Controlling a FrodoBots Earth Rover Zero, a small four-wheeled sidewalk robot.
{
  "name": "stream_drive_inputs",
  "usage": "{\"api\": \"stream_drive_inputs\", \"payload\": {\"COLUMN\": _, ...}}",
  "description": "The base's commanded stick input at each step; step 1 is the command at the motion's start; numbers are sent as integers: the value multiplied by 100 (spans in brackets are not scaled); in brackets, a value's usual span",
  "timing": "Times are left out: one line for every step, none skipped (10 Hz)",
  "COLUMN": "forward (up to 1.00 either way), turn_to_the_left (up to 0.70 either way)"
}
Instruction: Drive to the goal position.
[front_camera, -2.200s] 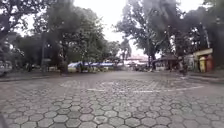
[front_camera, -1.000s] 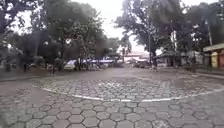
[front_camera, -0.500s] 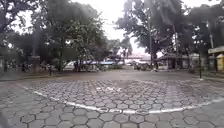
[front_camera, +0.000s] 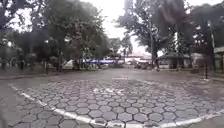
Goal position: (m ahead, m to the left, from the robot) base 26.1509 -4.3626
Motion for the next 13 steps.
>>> {"api": "stream_drive_inputs", "payload": {"forward": 70, "turn_to_the_left": 0}}
{"api": "stream_drive_inputs", "payload": {"forward": 70, "turn_to_the_left": 0}}
{"api": "stream_drive_inputs", "payload": {"forward": 70, "turn_to_the_left": 0}}
{"api": "stream_drive_inputs", "payload": {"forward": 70, "turn_to_the_left": 0}}
{"api": "stream_drive_inputs", "payload": {"forward": 70, "turn_to_the_left": 0}}
{"api": "stream_drive_inputs", "payload": {"forward": 70, "turn_to_the_left": 0}}
{"api": "stream_drive_inputs", "payload": {"forward": 70, "turn_to_the_left": 0}}
{"api": "stream_drive_inputs", "payload": {"forward": 70, "turn_to_the_left": 0}}
{"api": "stream_drive_inputs", "payload": {"forward": 70, "turn_to_the_left": 0}}
{"api": "stream_drive_inputs", "payload": {"forward": 70, "turn_to_the_left": 0}}
{"api": "stream_drive_inputs", "payload": {"forward": 70, "turn_to_the_left": 0}}
{"api": "stream_drive_inputs", "payload": {"forward": 70, "turn_to_the_left": 0}}
{"api": "stream_drive_inputs", "payload": {"forward": 70, "turn_to_the_left": 0}}
